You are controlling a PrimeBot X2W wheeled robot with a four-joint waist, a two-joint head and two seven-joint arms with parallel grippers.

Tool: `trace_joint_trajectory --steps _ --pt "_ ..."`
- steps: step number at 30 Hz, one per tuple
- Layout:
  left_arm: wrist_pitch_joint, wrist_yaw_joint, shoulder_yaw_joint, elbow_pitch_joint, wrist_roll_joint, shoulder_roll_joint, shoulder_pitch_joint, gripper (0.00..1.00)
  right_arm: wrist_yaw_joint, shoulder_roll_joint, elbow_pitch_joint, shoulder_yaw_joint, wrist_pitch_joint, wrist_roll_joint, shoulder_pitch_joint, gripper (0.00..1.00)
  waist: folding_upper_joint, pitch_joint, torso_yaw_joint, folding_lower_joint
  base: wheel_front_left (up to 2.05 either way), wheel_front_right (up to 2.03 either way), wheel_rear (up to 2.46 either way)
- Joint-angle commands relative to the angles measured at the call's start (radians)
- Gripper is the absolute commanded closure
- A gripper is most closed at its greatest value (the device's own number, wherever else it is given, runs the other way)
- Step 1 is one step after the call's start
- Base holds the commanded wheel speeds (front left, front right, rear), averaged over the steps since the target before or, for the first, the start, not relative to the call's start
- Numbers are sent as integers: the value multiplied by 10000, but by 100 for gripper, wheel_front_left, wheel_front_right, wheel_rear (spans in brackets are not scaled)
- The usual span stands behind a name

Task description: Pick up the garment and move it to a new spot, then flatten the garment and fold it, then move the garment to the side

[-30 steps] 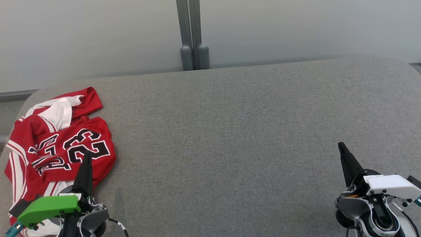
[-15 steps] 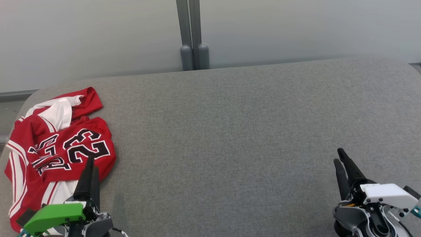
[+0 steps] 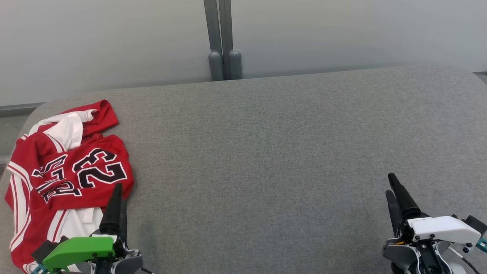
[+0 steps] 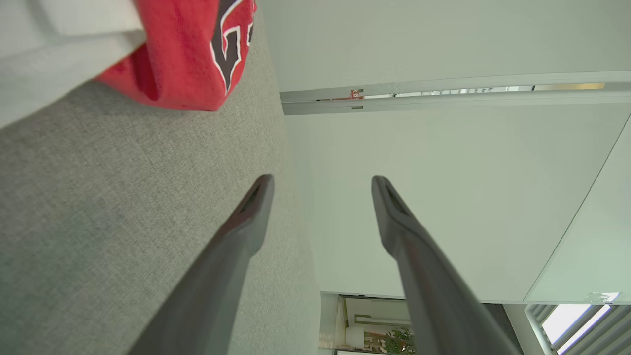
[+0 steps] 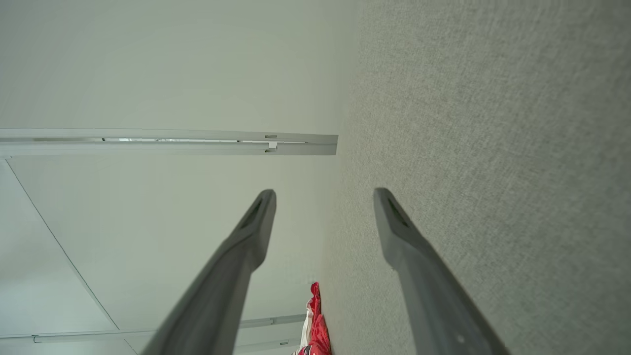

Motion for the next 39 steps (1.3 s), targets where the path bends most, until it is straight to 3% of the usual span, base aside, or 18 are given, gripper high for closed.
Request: trace_joint_trajectory --steps 1,22,39 --pt "-115 59 -102 -199 257 51 -187 0 18 -66 -302 64 -127 -435 -72 0 -1 4 5 0 0 0 0" --pt "-960 641 -682 -218 4568 164 15 0 22 -776 -1194 581 -974 -5087 140 0 -1 -39 66 0 0 0 0" --pt "-1518 788 -1039 -423 7957 479 145 0 24 -1035 -1577 675 -1537 -7541 320 0 -1 -56 85 0 0 0 0"
